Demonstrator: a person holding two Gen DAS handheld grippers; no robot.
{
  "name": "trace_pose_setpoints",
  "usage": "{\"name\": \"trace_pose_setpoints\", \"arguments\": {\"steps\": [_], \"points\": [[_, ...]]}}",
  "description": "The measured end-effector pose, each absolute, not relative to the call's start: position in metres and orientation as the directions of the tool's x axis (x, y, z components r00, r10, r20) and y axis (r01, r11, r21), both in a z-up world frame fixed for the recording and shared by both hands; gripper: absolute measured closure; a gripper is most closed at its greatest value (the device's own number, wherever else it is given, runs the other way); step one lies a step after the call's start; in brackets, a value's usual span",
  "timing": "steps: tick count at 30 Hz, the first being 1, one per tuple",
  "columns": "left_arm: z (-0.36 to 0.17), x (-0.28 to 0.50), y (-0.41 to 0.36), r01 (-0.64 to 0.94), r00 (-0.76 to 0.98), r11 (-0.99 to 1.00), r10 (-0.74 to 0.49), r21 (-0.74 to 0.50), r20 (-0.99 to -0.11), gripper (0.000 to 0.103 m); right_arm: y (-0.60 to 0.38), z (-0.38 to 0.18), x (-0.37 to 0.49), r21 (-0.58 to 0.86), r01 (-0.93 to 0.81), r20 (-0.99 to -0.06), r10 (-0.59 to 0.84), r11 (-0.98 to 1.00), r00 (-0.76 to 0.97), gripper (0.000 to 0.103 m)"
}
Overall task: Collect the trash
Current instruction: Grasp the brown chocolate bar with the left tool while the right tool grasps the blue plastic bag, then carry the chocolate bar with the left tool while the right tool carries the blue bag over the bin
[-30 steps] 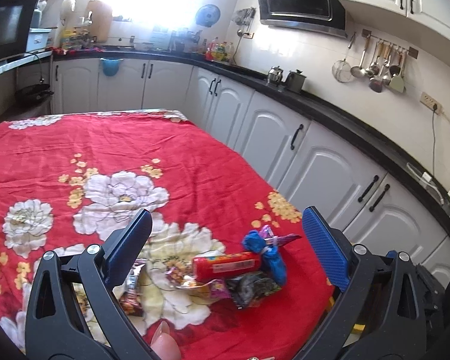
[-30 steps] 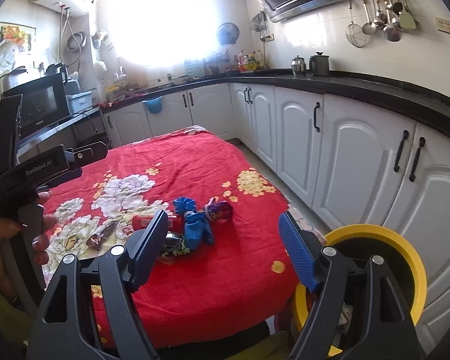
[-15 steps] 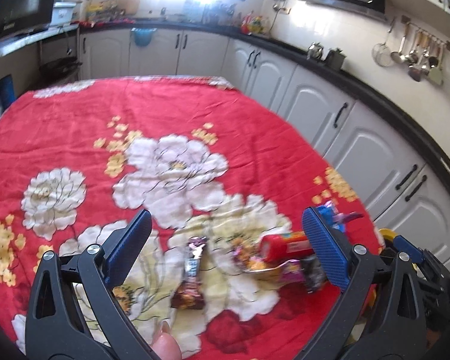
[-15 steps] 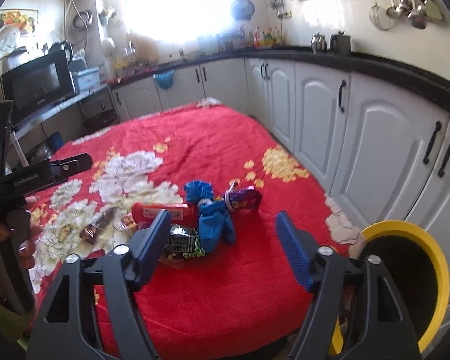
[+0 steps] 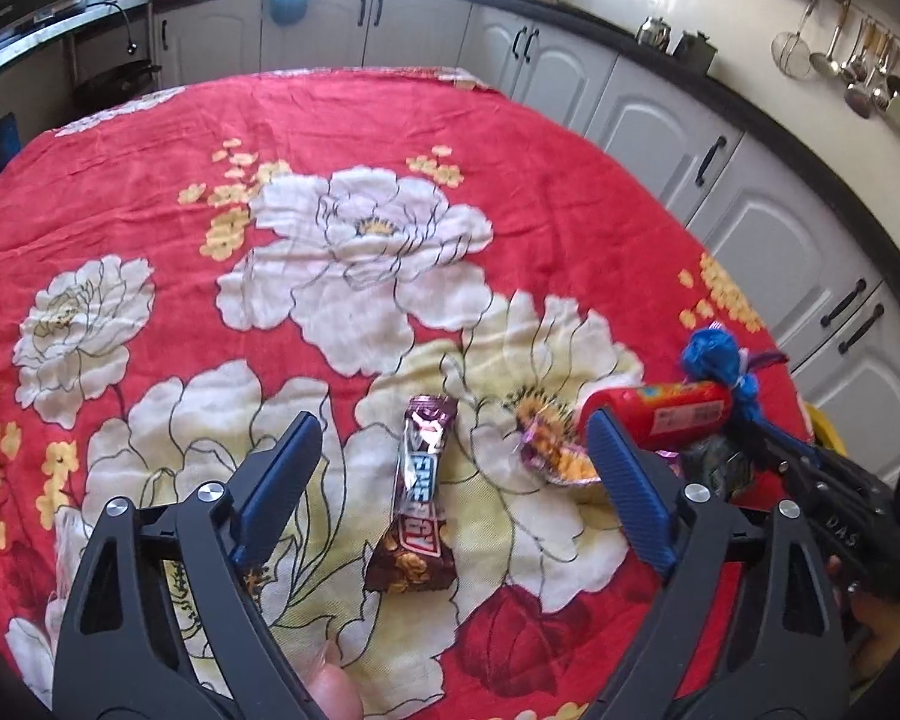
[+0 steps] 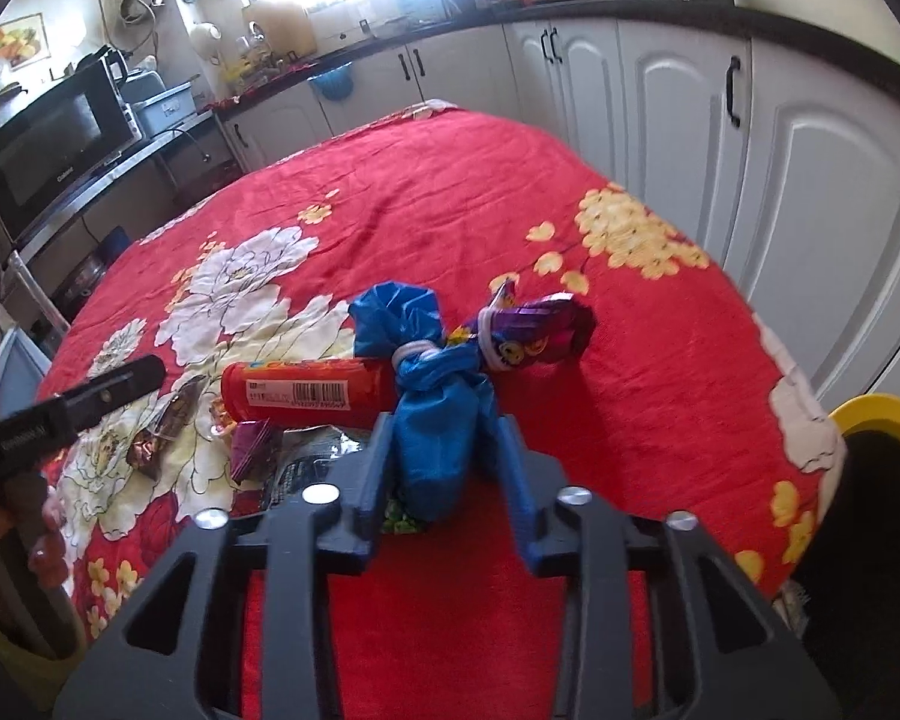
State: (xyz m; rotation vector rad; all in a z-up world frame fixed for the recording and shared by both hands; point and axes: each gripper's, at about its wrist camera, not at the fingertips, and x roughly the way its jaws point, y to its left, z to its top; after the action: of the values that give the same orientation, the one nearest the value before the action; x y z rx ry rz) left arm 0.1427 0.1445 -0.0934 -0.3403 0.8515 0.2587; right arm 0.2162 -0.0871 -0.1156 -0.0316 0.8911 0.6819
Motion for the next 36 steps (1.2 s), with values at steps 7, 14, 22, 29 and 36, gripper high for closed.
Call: {"name": "trace_pose_setpoints", "arguments": {"steps": [7,14,22,29,36], "points": [[-0.108,0.14,0.151,-0.387,0.587,0.905,0.092,-0.179,-0.804,0.043,-0.091,-0.108,0.2,0.261,-0.583,-0.702,0.566,0.769,0.433,0.093],[-0.113,0.139,0.147,-0.361,0.575,0.916,0.069,-0.177,-0.815,0.081,-0.102,-0.094,0.185,0.252,-0.591,-0.666,0.58,0.767,0.469,0.093],[-0.109,0.136,0.146,-0.337,0.591,0.918,0.031,-0.211,-0.806,0.092,-0.122,-0.081,0.175,0.275,-0.58,-0.642,0.596,0.767,0.483,0.094],[-0.077,0.129,0.132,-0.276,0.675,0.93,0.007,-0.243,-0.738,0.092,-0.138,-0.071,0.165,0.277,-0.567,-0.619,0.596,0.775,0.512,0.094],[-0.048,0.125,0.092,-0.166,0.742,0.952,-0.05,-0.256,-0.669,0.092,-0.153,-0.057,0.155,0.275,-0.564,-0.588,0.6,0.779,0.542,0.094]]}}
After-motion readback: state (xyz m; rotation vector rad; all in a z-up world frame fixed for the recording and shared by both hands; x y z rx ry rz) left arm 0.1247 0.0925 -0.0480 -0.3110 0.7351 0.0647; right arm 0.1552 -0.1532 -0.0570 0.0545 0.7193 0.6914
